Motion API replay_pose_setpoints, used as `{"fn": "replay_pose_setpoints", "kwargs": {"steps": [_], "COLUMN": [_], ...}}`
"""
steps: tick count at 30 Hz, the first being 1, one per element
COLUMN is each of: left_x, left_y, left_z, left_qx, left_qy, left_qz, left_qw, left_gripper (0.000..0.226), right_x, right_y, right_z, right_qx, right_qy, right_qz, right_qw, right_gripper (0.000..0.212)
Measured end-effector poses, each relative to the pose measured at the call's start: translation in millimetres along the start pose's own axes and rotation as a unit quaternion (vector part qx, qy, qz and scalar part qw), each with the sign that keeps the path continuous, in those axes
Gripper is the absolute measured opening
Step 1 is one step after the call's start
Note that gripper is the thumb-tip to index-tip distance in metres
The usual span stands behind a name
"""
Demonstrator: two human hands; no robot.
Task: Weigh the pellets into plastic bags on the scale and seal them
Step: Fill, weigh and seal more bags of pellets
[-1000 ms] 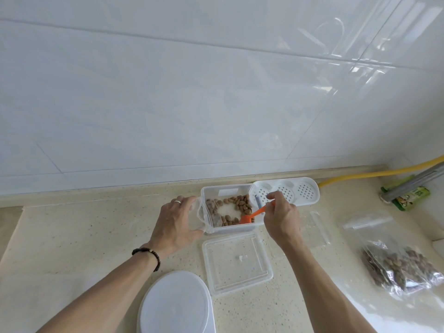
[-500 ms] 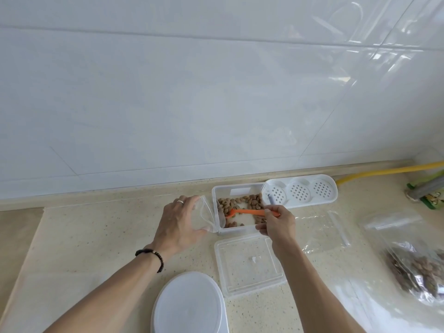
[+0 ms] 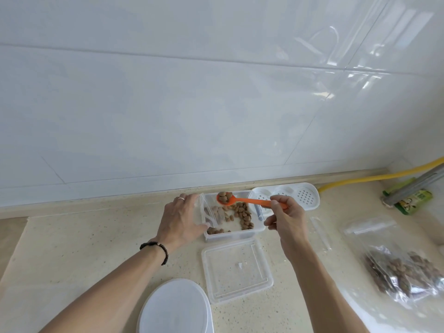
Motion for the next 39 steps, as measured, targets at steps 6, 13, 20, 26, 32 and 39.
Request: {"fn": "replay_pose_setpoints", "kwargs": {"steps": [6, 13, 20, 26, 32, 39], "left_x": [2, 0, -3, -3, -2, -8], "left_y": [-1, 2, 5, 10, 18, 25], "left_z": [13, 15, 8, -8, -21, -17], "left_qx": [0.019, 0.021, 0.033, 0.05, 0.032, -0.023], "left_qy": [0.057, 0.081, 0.087, 0.091, 0.064, 0.018], "left_qz": [0.018, 0.014, 0.012, 0.023, 0.023, 0.013], "left_qw": [0.998, 0.996, 0.996, 0.994, 0.997, 0.999], "left_gripper": [0.075, 0.074, 0.078, 0.081, 0.081, 0.083], "right_x": [-13, -18, -14, -2, -18, -37], "right_y": [17, 32, 26, -1, -10, -9], "right_z": [-36, -51, -42, 3, 48, 49], "right_qx": [0.167, 0.299, 0.23, 0.137, 0.06, 0.013], "right_qy": [0.163, 0.227, 0.162, 0.197, 0.234, 0.199], "right_qz": [-0.072, -0.087, -0.051, 0.043, 0.003, -0.112], "right_qw": [0.97, 0.923, 0.958, 0.97, 0.97, 0.974], "right_gripper": [0.012, 0.014, 0.021, 0.011, 0.015, 0.017]}}
Point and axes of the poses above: each hand's wrist, its own y-axis away from the middle knuckle, its own x-axis out of the back of the hand, z = x × y, the point moved 2 cm from there along -y, towards the middle knuckle, and after that the axes turned 4 degrees about z, right-handed, at the moved point
